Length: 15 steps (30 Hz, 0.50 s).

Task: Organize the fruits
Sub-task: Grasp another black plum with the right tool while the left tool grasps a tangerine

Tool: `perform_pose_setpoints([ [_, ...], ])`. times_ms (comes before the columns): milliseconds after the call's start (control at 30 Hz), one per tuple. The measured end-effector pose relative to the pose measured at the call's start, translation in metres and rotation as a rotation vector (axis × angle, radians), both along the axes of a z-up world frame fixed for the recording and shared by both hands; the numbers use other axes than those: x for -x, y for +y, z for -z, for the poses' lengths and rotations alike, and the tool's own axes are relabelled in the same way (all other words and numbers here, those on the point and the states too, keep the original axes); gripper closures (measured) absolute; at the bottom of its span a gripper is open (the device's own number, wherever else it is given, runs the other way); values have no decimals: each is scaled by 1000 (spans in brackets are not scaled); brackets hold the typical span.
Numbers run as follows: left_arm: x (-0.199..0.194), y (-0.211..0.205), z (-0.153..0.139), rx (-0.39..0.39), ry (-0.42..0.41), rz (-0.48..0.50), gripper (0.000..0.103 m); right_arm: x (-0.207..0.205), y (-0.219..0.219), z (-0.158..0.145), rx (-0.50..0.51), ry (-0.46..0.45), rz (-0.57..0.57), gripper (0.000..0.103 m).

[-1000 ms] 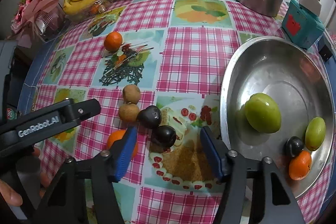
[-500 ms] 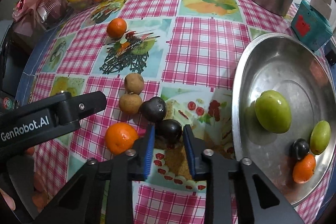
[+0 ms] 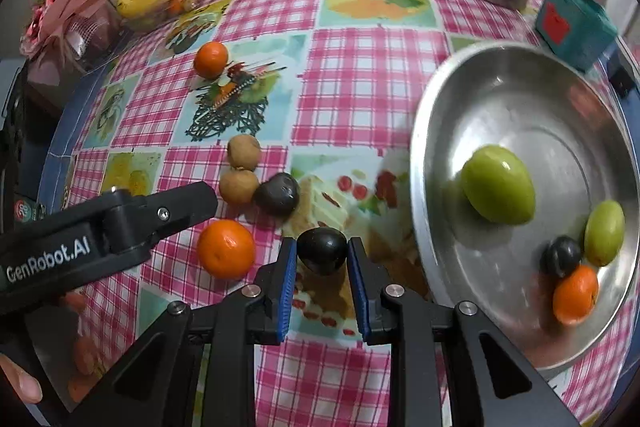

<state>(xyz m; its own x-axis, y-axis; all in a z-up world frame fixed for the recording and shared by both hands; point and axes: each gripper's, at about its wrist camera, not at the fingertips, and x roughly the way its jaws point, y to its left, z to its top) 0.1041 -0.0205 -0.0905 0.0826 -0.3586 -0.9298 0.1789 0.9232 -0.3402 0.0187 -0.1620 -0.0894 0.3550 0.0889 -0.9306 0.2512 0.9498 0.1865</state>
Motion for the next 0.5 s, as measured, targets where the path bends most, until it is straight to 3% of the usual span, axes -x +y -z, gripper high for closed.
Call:
perform_pose_setpoints([
  [367,9,-20,11,3,41,67,31,2,2,-2,-3,-4,-11,76],
  [500,10,-22,9,-8,33,77,45,2,1,-2,-5,0,-10,76],
])
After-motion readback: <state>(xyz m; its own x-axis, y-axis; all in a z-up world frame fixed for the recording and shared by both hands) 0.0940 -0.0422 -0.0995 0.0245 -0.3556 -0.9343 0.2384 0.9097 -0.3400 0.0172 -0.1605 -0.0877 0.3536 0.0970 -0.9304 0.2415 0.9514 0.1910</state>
